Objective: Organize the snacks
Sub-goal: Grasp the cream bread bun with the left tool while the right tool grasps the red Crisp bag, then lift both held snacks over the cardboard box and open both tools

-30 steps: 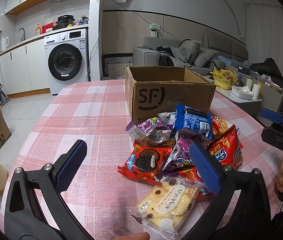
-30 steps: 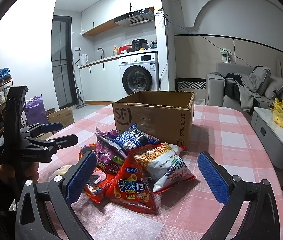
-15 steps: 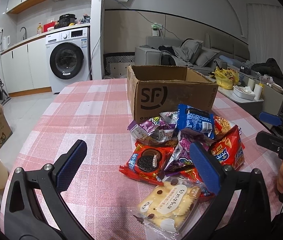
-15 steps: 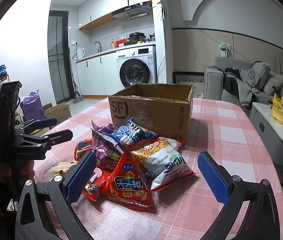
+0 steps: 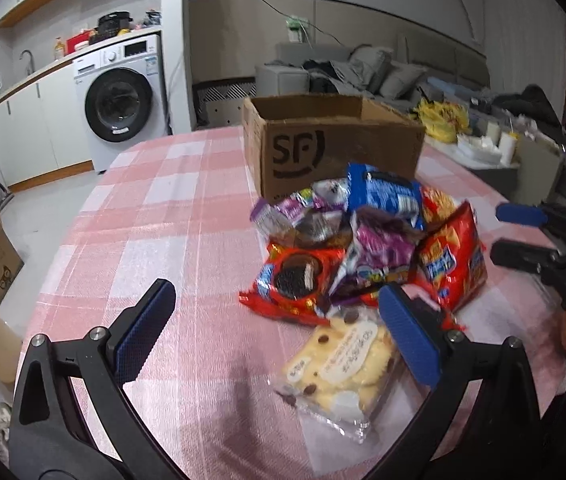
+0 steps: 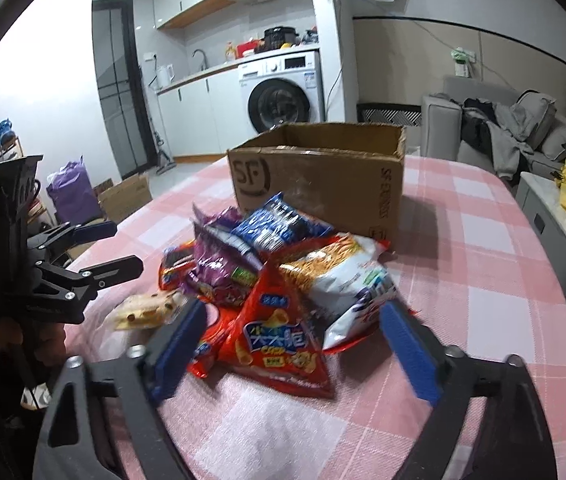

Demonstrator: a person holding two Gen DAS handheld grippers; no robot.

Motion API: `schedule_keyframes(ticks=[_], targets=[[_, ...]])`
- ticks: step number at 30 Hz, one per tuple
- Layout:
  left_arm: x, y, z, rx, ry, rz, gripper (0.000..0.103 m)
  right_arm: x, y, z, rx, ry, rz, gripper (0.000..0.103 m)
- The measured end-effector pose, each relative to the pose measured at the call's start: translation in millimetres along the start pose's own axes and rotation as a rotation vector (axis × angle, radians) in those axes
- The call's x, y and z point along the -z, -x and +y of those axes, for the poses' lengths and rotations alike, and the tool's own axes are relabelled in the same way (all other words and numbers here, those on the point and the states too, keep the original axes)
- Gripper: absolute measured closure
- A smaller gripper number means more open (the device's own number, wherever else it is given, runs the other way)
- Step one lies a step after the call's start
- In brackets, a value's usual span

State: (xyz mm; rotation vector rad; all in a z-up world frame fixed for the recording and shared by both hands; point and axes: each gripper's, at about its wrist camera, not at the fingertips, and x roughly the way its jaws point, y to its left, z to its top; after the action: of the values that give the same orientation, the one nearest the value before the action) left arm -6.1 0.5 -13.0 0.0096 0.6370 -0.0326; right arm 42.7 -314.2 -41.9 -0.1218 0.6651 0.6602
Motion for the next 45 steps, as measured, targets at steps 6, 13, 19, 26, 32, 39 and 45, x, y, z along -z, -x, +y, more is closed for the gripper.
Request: schedule_keyframes(ticks=[6, 13, 19, 26, 32, 39, 45], targets=[[8, -6, -3, 0.096, -0.023, 0.075, 0.003, -1, -10, 7, -0.037, 0.017, 0.046, 0.025], [18, -21, -12, 0.184, -0.038, 0.166, 0.019, 2, -26, 13, -0.052, 0.030, 0.111, 0.033], [21, -39, -18, 0.215, -0.060, 0.259, 0.037, 0, -44, 14, -0.051, 0.025, 0.171, 0.039], [19, -45, -23, 0.206, -0.081, 0.267, 0.053, 2, -52, 12, -0.050, 0.009, 0.188, 0.040], [17, -38, -21, 0.223, -0.064, 0.251, 0.070, 4, -49, 8, -0.059, -0.003, 0.186, 0.055], [17, -26, -17, 0.247, -0.043, 0.213, 0.079, 8, -36, 7, -0.087, -0.001, 0.157, 0.064], [16, -11, -11, 0.258, -0.020, 0.167, 0.089, 7, -20, 7, -0.107, -0.006, 0.114, 0.064]])
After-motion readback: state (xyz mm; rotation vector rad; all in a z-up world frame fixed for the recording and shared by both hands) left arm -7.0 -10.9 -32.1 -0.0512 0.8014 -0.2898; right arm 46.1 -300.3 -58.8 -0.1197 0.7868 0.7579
